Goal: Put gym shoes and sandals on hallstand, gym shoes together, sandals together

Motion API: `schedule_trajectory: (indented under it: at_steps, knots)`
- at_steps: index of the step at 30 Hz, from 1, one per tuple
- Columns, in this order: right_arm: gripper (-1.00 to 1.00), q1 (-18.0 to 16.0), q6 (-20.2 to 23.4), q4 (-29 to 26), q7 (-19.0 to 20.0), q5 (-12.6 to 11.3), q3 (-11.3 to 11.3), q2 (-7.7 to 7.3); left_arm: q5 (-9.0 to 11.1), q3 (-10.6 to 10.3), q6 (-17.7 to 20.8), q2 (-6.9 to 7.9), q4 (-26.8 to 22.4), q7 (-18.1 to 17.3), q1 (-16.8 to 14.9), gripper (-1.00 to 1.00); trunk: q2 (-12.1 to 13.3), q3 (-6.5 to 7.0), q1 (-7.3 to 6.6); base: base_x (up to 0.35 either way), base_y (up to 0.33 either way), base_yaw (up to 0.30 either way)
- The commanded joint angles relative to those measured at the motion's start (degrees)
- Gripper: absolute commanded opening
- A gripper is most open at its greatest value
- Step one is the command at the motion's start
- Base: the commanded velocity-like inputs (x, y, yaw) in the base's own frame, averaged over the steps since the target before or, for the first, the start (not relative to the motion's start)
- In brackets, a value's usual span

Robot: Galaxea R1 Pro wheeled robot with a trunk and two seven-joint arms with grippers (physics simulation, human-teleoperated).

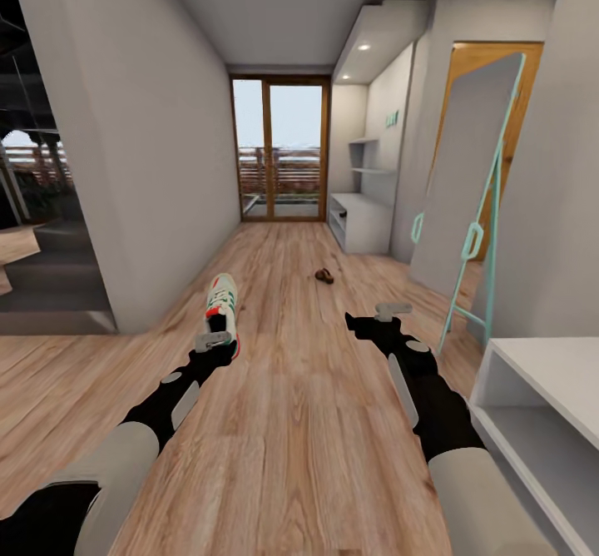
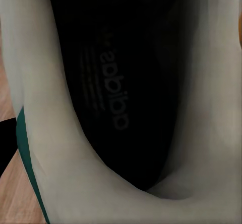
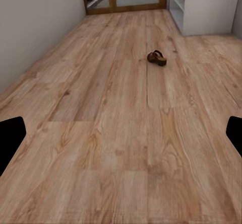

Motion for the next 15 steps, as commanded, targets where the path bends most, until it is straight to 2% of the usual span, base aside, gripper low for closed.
schedule_trajectory:
  at_steps: [1,15]
  knots:
    - [1.0,-0.03,0.27,-0.07,0.14,-0.02,-0.04,0.02,0.51,0.17,-0.06,-0.01,0.06,-0.42,-0.05,-1.0,-0.02,-0.06,0.02,0.349,0.0,0.0]
    - [1.0,-0.03,0.31,-0.07,0.13,0.09,0.15,0.02,0.51,0.17,-0.06,0.01,0.05,-0.42,-0.05,-1.0,-0.02,-0.06,0.02,0.349,0.0,0.0]
